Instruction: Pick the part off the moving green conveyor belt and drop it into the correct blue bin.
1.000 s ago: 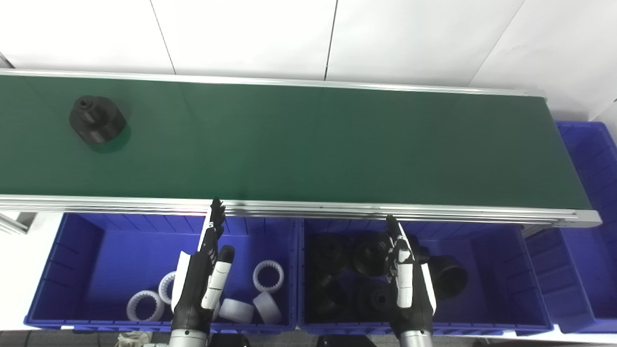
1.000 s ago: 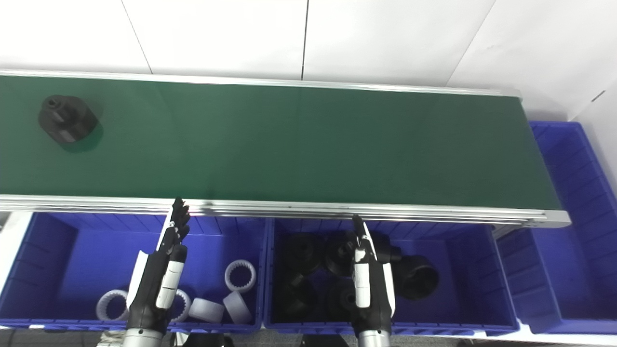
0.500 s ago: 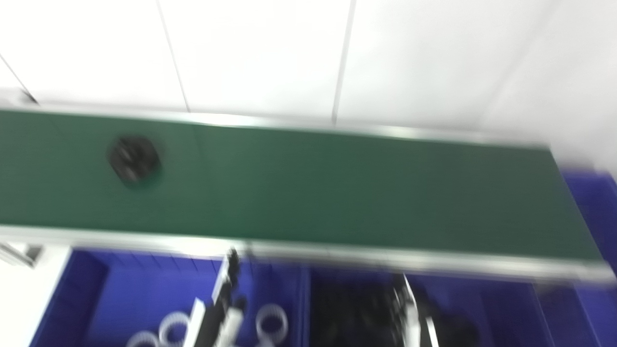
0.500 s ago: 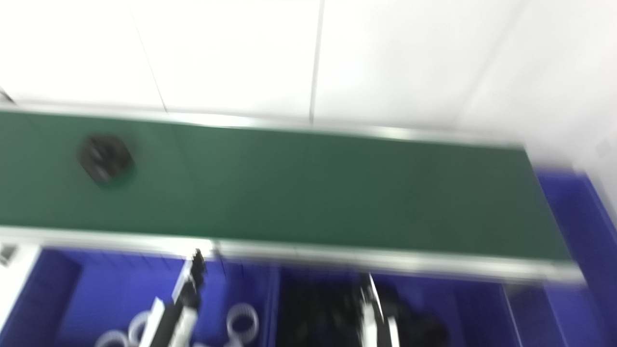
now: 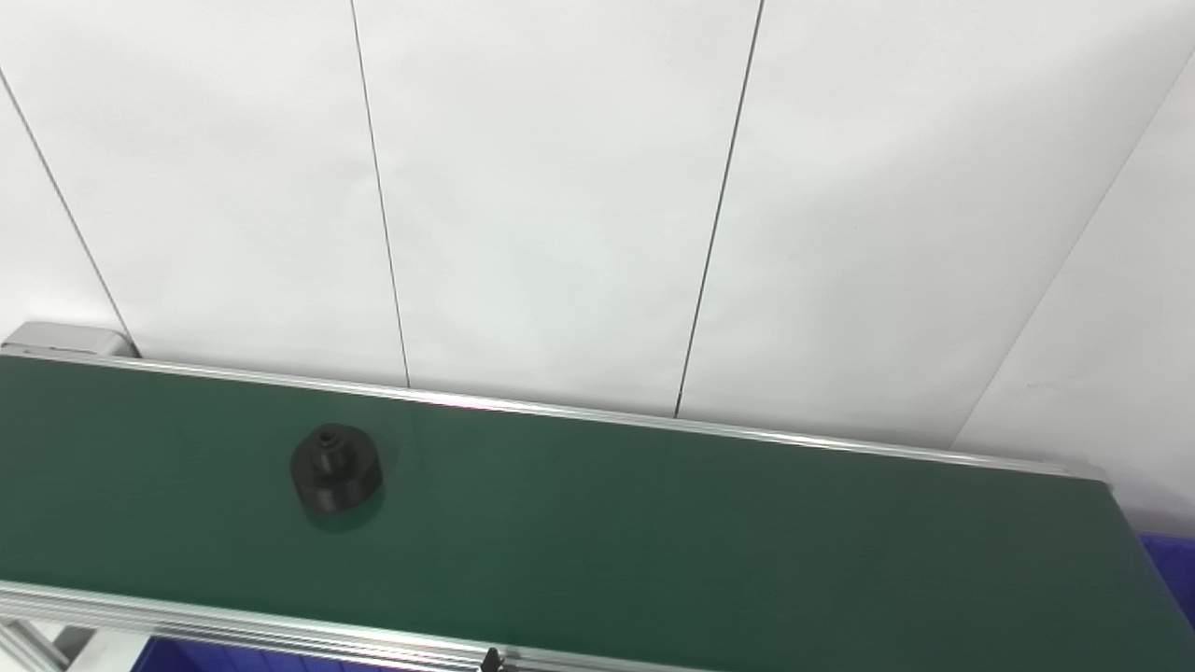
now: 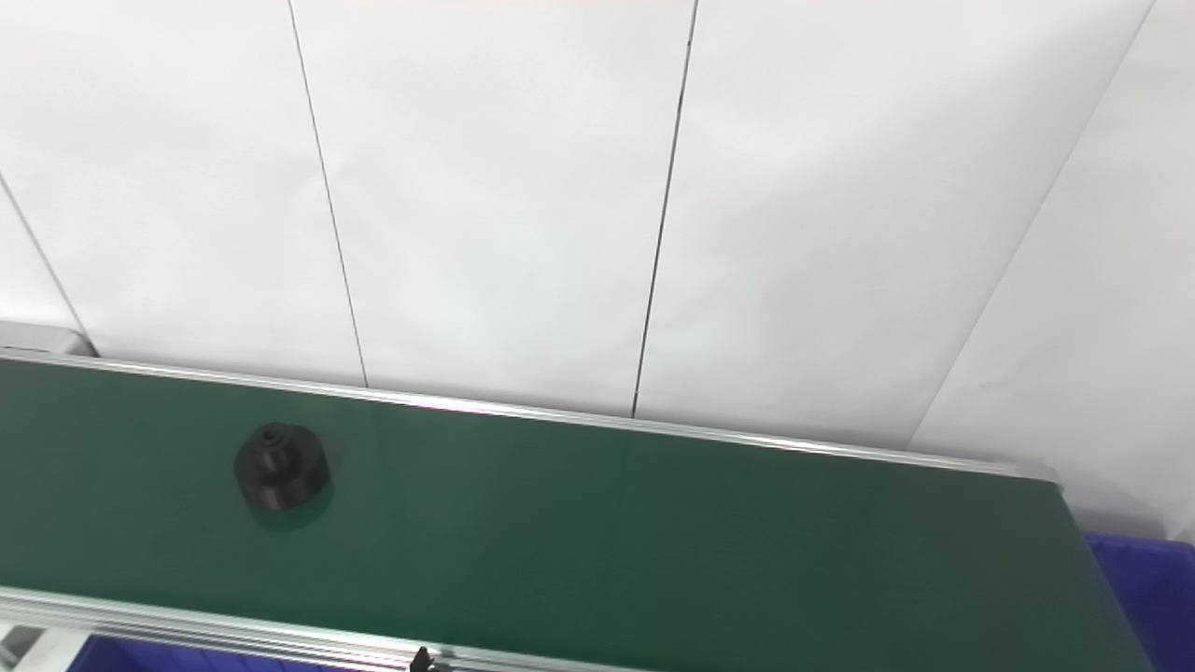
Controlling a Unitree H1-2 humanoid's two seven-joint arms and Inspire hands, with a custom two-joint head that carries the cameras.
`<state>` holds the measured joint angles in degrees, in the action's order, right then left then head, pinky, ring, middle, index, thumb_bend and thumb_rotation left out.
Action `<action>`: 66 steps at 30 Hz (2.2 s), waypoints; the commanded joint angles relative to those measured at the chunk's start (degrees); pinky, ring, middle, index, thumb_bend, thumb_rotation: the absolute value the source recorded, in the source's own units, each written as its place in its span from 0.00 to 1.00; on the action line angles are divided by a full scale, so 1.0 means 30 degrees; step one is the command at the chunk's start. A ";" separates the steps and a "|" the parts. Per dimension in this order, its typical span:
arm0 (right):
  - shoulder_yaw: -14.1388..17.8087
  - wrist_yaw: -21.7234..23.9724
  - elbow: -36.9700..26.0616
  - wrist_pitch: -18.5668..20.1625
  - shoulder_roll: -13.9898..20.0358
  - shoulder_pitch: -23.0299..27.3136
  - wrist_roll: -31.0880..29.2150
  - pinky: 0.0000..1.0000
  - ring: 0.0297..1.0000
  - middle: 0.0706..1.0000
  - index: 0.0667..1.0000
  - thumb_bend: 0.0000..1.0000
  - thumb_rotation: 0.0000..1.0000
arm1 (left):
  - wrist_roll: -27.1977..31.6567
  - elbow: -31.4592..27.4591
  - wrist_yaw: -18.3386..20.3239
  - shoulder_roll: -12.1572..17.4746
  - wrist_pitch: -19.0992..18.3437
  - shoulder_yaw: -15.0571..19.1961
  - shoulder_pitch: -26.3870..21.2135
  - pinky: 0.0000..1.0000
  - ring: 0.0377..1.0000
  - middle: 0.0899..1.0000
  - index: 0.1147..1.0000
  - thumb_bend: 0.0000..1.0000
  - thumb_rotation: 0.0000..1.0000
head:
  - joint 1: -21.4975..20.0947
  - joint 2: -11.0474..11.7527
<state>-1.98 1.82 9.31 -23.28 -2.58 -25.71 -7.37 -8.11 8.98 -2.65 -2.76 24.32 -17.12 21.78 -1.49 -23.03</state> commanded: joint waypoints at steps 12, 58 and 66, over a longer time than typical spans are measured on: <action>0.0139 0.0703 -0.8375 0.0455 0.2011 0.2141 0.5229 0.76 0.93 0.98 0.98 0.87 0.69 | -0.1298 -0.0743 -0.0564 -0.1122 0.0006 -0.0723 -0.0168 1.00 1.00 1.00 1.00 0.59 1.00 | 0.0219 -0.2215; -1.1927 0.2494 1.0484 0.9864 0.0442 2.6732 1.8217 0.62 0.88 0.96 0.87 1.00 0.25 | -0.4017 -0.0584 -0.0797 -0.3353 -0.1745 -0.2485 -0.0532 1.00 1.00 1.00 1.00 0.55 0.92 | 0.1450 -0.3657; -1.2369 0.2413 1.1592 0.9777 0.0191 2.6266 1.7969 0.57 0.84 0.94 0.86 1.00 0.24 | -0.4217 -0.1047 -0.0597 -0.3409 -0.2138 -0.2772 -0.0325 1.00 1.00 1.00 1.00 0.56 0.90 | 0.1644 -0.3830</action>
<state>-38.84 10.91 45.68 9.74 -0.74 49.63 46.21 -20.34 7.44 -4.84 -2.81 19.84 -18.07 21.09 3.43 -34.54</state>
